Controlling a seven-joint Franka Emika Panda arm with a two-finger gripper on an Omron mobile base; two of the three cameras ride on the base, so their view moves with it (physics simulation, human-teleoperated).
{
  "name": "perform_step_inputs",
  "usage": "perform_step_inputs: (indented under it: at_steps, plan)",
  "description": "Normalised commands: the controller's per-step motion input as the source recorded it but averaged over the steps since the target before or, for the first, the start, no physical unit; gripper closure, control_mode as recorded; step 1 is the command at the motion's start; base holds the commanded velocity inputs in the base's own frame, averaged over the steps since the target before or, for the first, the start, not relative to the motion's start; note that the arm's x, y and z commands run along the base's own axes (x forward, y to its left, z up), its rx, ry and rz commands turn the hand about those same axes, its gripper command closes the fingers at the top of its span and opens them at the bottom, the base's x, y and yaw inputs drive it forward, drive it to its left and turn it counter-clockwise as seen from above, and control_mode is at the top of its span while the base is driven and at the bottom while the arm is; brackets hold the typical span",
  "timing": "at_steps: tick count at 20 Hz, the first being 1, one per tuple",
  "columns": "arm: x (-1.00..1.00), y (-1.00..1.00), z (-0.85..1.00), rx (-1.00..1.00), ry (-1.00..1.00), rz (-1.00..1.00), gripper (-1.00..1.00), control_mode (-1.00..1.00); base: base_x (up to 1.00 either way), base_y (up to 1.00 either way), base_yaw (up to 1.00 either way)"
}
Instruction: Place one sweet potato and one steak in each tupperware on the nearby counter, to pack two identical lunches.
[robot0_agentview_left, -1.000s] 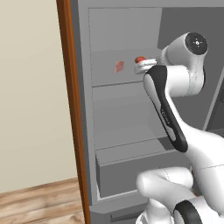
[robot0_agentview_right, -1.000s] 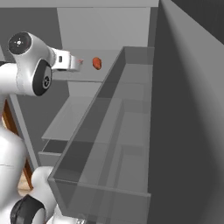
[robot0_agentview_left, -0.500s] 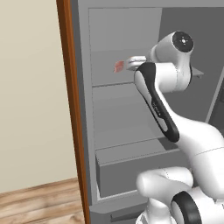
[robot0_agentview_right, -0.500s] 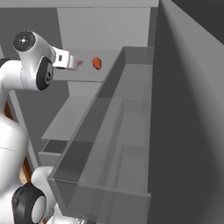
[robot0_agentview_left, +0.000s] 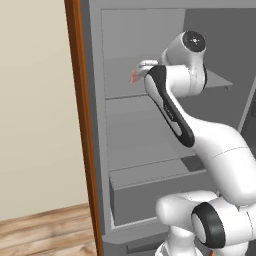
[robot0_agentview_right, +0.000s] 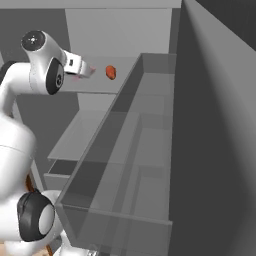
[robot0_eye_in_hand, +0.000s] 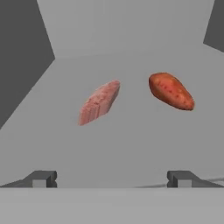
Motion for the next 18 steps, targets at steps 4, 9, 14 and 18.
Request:
perform_step_inputs:
  at_steps: [4, 9, 14, 18]
  plan:
    - [0.38, 0.00, -0.03, 0.02, 0.07, -0.01, -1.00, -1.00, 0.00, 0.00, 0.00]
    - [0.31, 0.02, -0.16, 0.00, 0.02, -0.01, -1.00, -1.00, 0.00, 0.00, 0.00]
    - [0.34, 0.08, -0.19, 0.00, 0.01, 0.00, -1.00, -1.00, 0.00, 0.00, 0.00]
    - [0.43, 0.04, -0.04, 0.00, 0.02, 0.00, -1.00, -1.00, 0.00, 0.00, 0.00]
